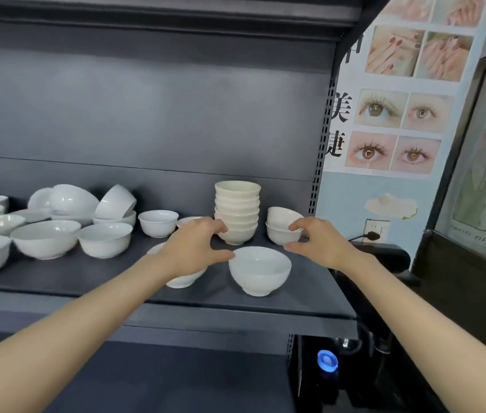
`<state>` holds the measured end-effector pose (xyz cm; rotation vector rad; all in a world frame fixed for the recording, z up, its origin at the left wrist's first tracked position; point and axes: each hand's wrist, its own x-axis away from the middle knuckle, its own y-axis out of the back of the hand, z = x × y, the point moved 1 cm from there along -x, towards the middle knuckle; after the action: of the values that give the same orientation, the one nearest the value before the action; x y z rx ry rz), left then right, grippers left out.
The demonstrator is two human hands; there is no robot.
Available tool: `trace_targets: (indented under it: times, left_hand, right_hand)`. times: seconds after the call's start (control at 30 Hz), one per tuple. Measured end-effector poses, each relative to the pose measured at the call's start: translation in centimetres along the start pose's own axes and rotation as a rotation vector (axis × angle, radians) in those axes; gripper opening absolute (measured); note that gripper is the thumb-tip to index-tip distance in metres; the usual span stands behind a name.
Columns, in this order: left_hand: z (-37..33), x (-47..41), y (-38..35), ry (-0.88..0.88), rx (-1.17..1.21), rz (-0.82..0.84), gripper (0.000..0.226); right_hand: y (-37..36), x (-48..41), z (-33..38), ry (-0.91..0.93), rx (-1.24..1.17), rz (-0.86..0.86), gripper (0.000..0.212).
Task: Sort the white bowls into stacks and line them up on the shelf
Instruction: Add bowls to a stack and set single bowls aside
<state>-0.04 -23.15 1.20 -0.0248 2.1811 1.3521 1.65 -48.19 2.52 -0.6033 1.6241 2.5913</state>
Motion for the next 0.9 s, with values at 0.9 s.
trace_targets:
  times: [0.9]
  left_hand:
    - [1.5,2.3,-9.3,0.276,0.601,0.168,0.066]
  right_hand:
    - [-6.3,3.5,-1.4,-0.263,-0.546,0.141,0.094]
